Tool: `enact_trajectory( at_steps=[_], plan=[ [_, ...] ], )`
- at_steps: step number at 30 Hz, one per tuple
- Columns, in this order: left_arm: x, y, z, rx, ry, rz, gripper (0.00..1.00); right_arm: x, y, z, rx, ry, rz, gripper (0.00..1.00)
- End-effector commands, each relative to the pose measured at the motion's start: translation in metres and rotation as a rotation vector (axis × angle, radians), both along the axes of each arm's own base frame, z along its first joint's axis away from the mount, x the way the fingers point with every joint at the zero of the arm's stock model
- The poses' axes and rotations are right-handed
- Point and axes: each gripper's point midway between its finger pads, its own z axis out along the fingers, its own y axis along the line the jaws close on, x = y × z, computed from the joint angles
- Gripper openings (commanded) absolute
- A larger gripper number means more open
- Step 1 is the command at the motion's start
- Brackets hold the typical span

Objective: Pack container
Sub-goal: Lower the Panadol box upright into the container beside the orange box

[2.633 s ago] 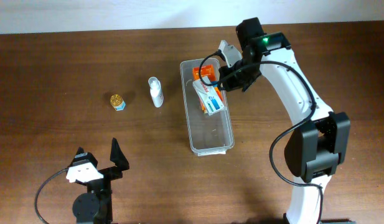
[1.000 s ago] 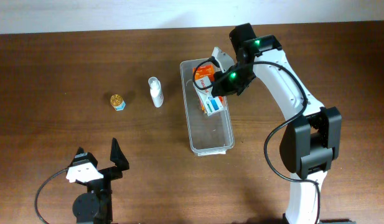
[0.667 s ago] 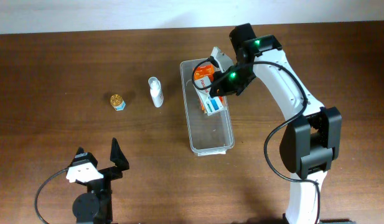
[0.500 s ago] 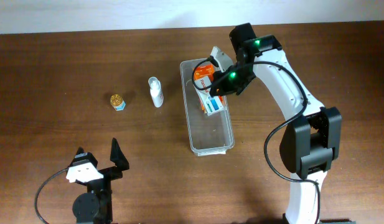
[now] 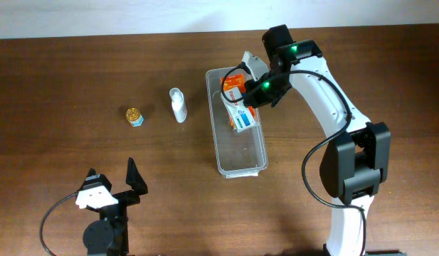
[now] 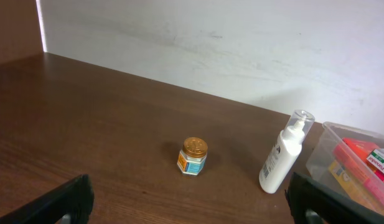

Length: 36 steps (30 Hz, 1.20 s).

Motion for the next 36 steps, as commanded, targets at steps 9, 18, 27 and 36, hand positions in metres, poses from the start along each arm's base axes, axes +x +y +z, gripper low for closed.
enact_trajectory(
  at_steps=[9,18,27,36],
  plan=[
    [0.0,-0.001,-0.001,-0.01,-0.002,-0.009,0.99,-0.016,0.004,-0.012,0.001,0.074,0.025,0.06],
    [0.0,-0.001,-0.001,-0.009,-0.002,-0.009,0.99,-0.019,0.014,-0.006,0.068,0.091,0.037,0.06],
    [0.0,-0.001,-0.001,-0.01,-0.002,-0.009,0.99,-0.021,0.018,-0.004,0.096,0.099,0.041,0.05],
    [0.0,-0.002,-0.001,-0.009,-0.002,-0.009,0.99,-0.006,-0.003,-0.016,-0.052,0.03,0.016,0.06]
  ],
)
